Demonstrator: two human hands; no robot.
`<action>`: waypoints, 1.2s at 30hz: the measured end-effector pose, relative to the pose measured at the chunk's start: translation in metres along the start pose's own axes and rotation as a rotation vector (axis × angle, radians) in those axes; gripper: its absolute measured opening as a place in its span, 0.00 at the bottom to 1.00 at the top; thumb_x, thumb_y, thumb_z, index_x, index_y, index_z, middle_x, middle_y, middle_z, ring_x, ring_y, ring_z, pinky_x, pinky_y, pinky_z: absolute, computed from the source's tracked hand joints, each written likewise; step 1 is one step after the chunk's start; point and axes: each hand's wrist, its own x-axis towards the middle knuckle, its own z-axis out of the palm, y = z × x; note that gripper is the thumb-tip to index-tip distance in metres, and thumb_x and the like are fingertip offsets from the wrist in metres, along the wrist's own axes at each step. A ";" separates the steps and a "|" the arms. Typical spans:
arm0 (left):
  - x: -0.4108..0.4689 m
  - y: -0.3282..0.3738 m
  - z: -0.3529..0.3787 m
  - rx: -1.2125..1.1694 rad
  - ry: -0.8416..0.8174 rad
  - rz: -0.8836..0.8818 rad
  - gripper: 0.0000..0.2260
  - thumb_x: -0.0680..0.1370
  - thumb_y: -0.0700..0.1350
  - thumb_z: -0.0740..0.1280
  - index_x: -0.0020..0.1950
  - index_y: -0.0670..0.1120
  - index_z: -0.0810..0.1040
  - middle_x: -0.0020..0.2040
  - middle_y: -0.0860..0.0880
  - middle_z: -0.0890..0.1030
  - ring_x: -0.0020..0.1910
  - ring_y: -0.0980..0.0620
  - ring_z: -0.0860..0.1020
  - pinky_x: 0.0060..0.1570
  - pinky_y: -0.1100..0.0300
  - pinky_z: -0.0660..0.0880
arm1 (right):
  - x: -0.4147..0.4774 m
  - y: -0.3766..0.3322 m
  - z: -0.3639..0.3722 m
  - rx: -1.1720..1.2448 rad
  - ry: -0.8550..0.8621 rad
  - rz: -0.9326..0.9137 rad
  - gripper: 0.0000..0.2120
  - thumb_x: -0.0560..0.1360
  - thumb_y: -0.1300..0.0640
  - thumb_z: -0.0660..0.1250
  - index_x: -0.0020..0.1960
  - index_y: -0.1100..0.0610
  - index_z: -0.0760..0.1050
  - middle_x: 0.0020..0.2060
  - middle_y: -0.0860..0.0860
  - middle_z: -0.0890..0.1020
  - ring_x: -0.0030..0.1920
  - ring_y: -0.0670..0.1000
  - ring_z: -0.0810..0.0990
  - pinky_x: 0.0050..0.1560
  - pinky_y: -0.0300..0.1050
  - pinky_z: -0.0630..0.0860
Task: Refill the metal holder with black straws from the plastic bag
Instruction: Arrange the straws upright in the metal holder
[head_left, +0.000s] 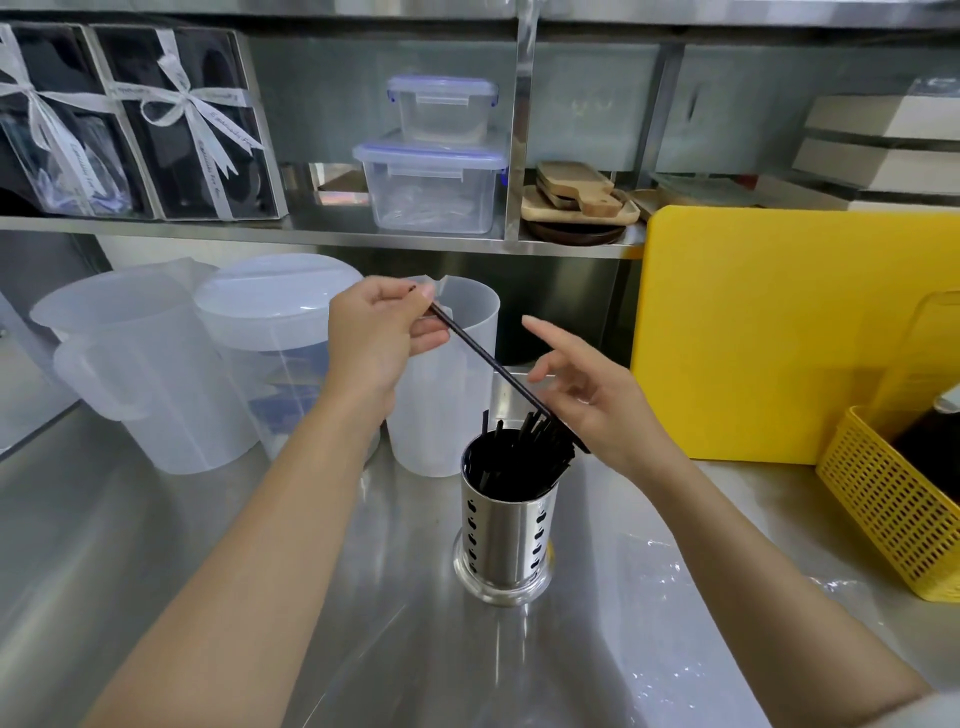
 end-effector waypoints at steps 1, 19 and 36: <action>-0.001 -0.005 0.000 -0.028 0.012 -0.040 0.03 0.75 0.41 0.68 0.42 0.45 0.77 0.39 0.46 0.82 0.34 0.54 0.83 0.39 0.61 0.81 | 0.000 -0.002 -0.003 -0.007 -0.022 -0.027 0.29 0.74 0.67 0.63 0.63 0.37 0.64 0.41 0.42 0.76 0.42 0.41 0.77 0.48 0.30 0.76; -0.038 -0.020 0.030 0.353 -0.465 0.382 0.14 0.75 0.46 0.67 0.58 0.57 0.72 0.49 0.58 0.75 0.50 0.60 0.74 0.47 0.73 0.71 | -0.002 0.020 -0.008 0.006 0.038 0.195 0.07 0.73 0.56 0.67 0.38 0.58 0.79 0.32 0.50 0.80 0.35 0.45 0.78 0.41 0.40 0.74; -0.037 -0.081 0.028 0.986 -0.616 0.542 0.11 0.78 0.43 0.59 0.53 0.50 0.80 0.51 0.52 0.83 0.49 0.46 0.77 0.50 0.54 0.72 | -0.017 0.057 -0.021 0.089 0.105 0.432 0.02 0.73 0.60 0.67 0.45 0.57 0.78 0.33 0.48 0.78 0.33 0.45 0.74 0.32 0.31 0.70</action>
